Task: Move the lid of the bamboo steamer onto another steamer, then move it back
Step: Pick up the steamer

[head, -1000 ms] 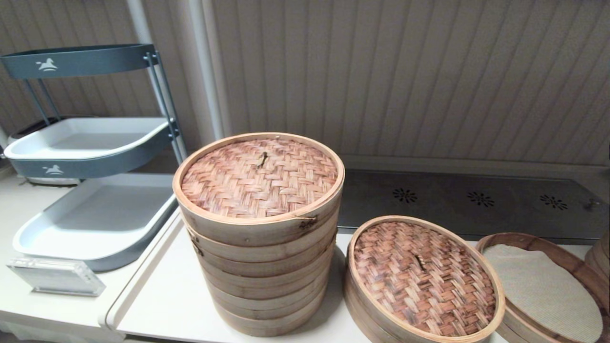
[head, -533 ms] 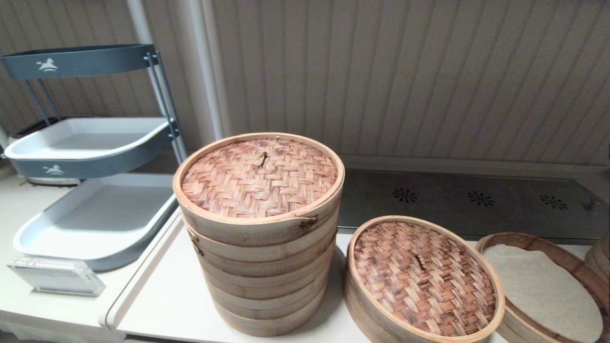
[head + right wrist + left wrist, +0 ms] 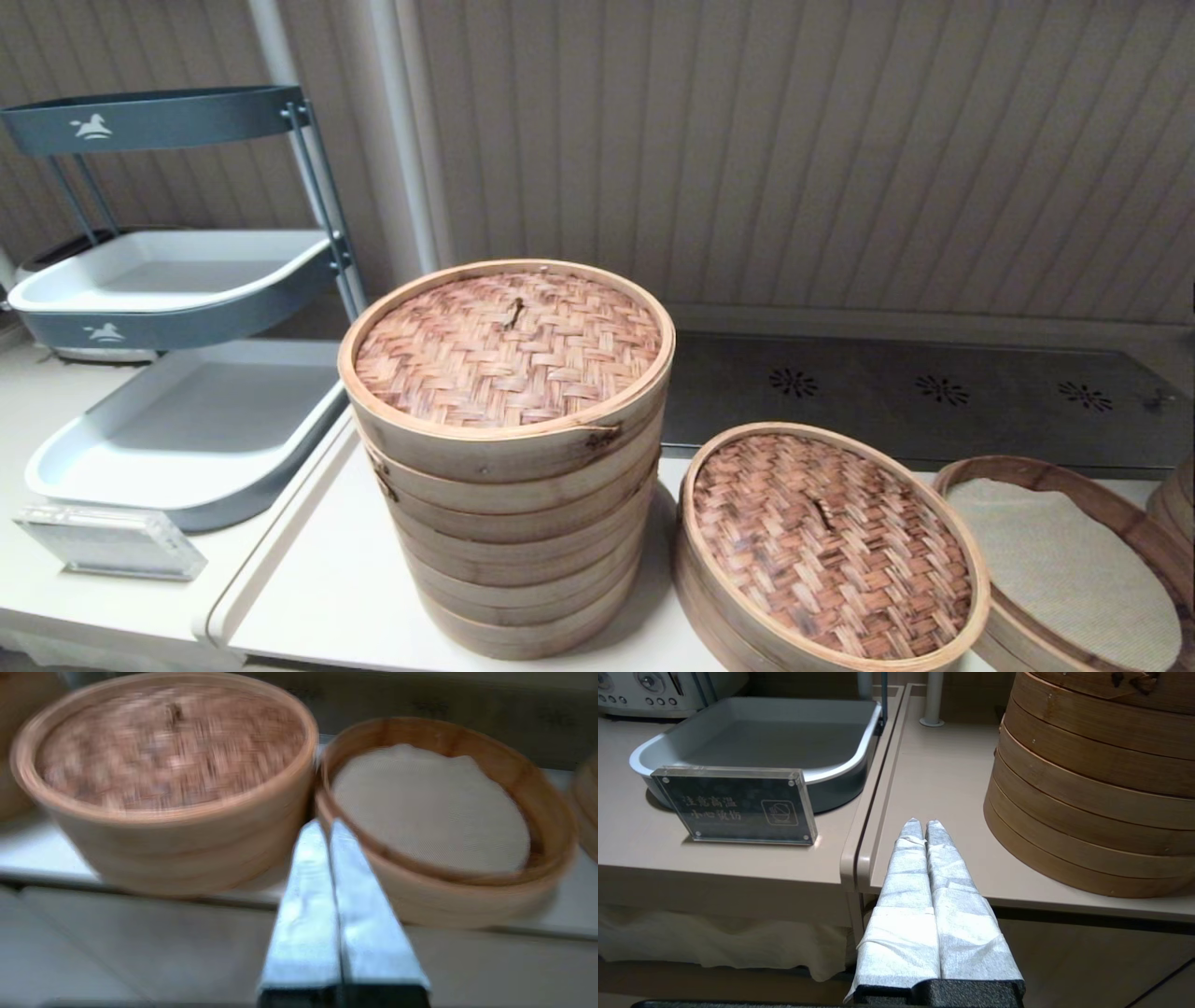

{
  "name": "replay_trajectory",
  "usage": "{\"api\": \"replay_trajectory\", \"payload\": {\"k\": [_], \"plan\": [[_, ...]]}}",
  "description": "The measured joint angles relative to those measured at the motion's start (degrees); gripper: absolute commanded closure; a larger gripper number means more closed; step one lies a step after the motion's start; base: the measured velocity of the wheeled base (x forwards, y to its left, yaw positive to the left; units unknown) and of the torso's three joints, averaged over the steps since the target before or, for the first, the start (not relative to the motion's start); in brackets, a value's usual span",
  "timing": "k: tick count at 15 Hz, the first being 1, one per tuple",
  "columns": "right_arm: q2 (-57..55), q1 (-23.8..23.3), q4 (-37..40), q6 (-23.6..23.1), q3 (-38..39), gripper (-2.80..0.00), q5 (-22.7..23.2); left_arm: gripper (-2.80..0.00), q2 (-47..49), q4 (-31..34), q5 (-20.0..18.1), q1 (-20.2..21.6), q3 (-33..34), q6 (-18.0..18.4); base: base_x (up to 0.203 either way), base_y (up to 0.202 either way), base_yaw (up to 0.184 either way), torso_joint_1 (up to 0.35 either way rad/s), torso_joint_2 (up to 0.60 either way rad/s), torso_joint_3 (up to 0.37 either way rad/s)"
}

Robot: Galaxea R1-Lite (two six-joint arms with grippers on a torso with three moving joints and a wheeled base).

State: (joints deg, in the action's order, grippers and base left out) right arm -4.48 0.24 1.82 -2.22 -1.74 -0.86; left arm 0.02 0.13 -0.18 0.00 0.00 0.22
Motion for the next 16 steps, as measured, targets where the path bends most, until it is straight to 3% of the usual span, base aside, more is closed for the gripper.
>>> {"api": "replay_trajectory", "payload": {"k": [16], "plan": [[4.41, -0.03, -2.11, 1.98, 1.74, 0.0, 1.53, 0.0, 0.0, 0.0, 0.02, 0.0, 0.0, 0.02, 0.0, 0.0, 0.0, 0.0, 0.0, 0.0]]}}
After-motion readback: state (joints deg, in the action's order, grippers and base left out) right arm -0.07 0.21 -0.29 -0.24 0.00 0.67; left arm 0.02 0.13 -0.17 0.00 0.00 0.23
